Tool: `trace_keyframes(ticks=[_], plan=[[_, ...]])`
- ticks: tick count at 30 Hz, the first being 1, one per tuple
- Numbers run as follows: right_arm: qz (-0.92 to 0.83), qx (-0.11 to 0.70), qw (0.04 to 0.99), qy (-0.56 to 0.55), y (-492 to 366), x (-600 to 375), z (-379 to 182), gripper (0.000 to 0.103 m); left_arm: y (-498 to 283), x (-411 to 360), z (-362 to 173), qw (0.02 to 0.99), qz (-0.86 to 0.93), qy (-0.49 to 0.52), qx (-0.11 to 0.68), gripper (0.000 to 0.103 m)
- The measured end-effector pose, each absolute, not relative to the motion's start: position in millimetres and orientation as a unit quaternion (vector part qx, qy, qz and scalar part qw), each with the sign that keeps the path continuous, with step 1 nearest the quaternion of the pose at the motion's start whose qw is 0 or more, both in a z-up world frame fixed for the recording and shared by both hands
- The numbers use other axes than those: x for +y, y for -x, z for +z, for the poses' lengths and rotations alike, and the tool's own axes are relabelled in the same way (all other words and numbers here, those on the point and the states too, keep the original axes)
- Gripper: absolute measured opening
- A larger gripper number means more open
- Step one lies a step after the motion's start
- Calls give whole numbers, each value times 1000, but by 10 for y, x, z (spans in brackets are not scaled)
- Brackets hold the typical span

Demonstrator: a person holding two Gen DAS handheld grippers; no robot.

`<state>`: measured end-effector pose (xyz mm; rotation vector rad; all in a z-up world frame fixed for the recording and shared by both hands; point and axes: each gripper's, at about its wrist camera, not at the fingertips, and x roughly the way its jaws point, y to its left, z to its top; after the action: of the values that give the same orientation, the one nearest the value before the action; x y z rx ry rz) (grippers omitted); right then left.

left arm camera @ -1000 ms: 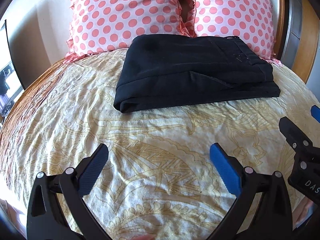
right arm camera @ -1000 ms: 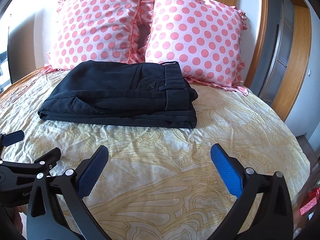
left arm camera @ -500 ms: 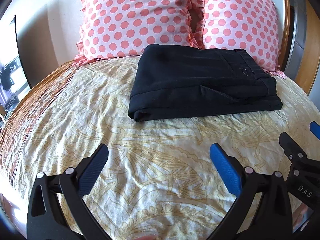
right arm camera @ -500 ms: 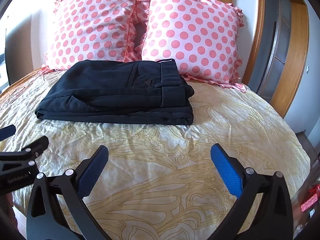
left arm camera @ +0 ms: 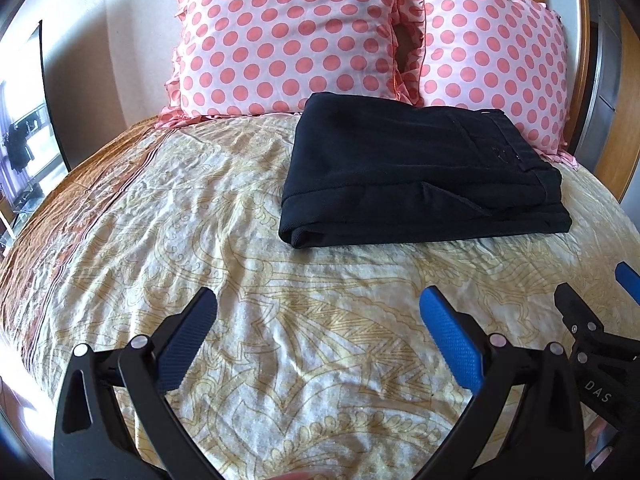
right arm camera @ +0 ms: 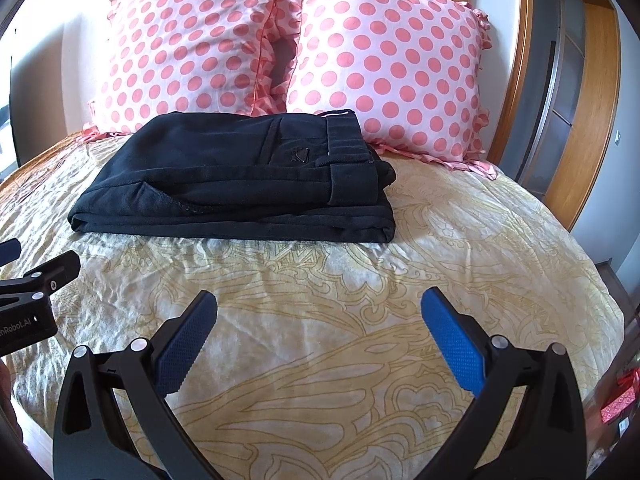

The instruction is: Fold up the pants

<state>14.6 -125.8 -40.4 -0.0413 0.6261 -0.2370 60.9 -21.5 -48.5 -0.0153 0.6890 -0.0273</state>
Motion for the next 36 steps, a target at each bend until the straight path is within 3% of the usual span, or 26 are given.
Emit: trace_keyframes(ticks=[36], plan=[[-117, 308, 944, 19, -165, -1242, -414, 102, -619, -240, -507, 938, -28, 10, 345, 101]])
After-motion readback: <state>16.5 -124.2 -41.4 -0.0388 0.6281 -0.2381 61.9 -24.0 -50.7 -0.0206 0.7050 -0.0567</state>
